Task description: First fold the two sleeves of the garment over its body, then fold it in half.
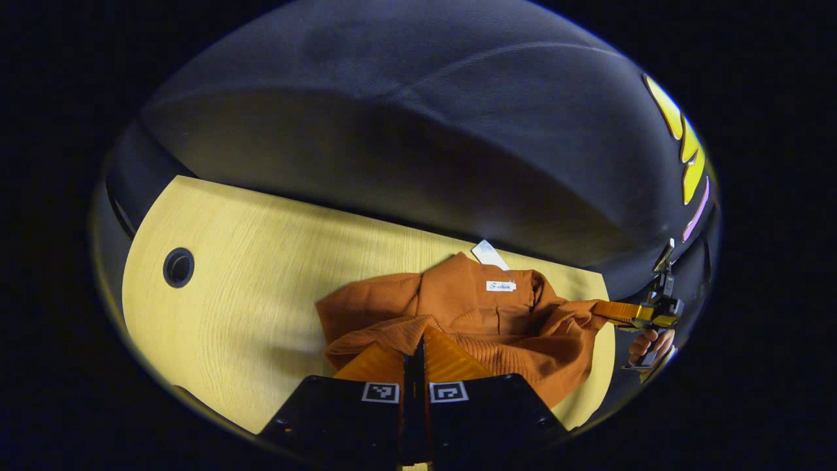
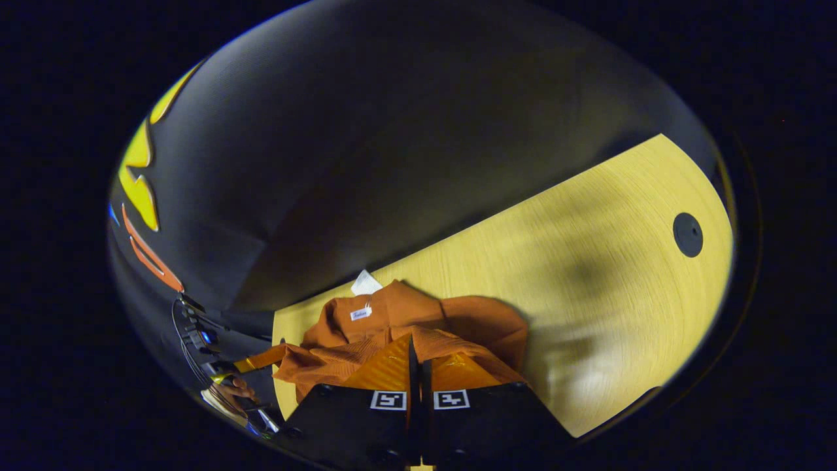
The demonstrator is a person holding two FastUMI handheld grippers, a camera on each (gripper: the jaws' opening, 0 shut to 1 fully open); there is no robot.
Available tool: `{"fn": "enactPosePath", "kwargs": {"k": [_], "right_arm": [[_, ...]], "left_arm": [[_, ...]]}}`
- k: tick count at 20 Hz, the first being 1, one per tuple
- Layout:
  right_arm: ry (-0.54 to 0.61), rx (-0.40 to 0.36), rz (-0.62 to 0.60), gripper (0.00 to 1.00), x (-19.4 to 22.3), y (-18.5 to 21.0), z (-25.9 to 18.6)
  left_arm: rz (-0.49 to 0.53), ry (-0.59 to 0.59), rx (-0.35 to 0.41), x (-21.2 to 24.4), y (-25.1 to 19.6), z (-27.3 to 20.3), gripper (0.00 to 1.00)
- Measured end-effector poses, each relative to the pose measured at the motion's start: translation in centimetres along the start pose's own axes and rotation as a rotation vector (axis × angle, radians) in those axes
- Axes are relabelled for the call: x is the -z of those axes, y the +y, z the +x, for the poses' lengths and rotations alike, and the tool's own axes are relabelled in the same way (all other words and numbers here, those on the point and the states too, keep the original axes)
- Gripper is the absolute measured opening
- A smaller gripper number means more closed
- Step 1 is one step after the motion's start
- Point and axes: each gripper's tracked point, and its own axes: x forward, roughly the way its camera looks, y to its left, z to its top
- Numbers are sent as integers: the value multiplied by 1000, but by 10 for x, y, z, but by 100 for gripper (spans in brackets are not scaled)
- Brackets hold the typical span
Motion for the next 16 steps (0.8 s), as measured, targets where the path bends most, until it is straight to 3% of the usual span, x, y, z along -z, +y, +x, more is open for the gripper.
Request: {"fn": "enactPosePath", "kwargs": {"k": [4, 6, 7, 8, 10, 11, 12, 13, 14, 15, 16], "right_arm": [[-14, -42, 122, 3, -5, -10, 5], [-23, -36, 111, 2, -5, -13, 7], [-27, -36, 113, 8, -7, -11, 8], [-40, -55, 120, 8, -10, -5, 9], [-60, -98, 133, 31, -15, 8, 7], [-68, -93, 124, 43, -16, 7, 6], [-70, -91, 105, 41, -14, 11, 5], [-83, -71, 74, 56, -16, 10, 5], [-99, -46, 38, 56, -18, 7, 6], [-117, -33, 4, 50, -21, 9, 5], [-143, -22, -28, 66, -28, 12, 1]], "left_arm": [[-14, -54, 11, -7, -2, 8, 3], [-1, -83, 10, -11, -1, 15, 6], [9, -92, 12, -12, -2, 17, 6], [20, -100, 7, -14, -3, 22, 6], [25, -114, 15, -17, -7, 27, 10], [19, -132, 5, -20, -6, 31, 0], [-5, -157, 5, -23, -7, 33, 26], [-49, -181, 20, -28, -12, 32, 17], [-98, -203, 38, -29, -16, 32, 24], [-147, -220, 55, -33, -20, 30, 38], [-176, -228, 64, -36, -21, 32, 52]]}}
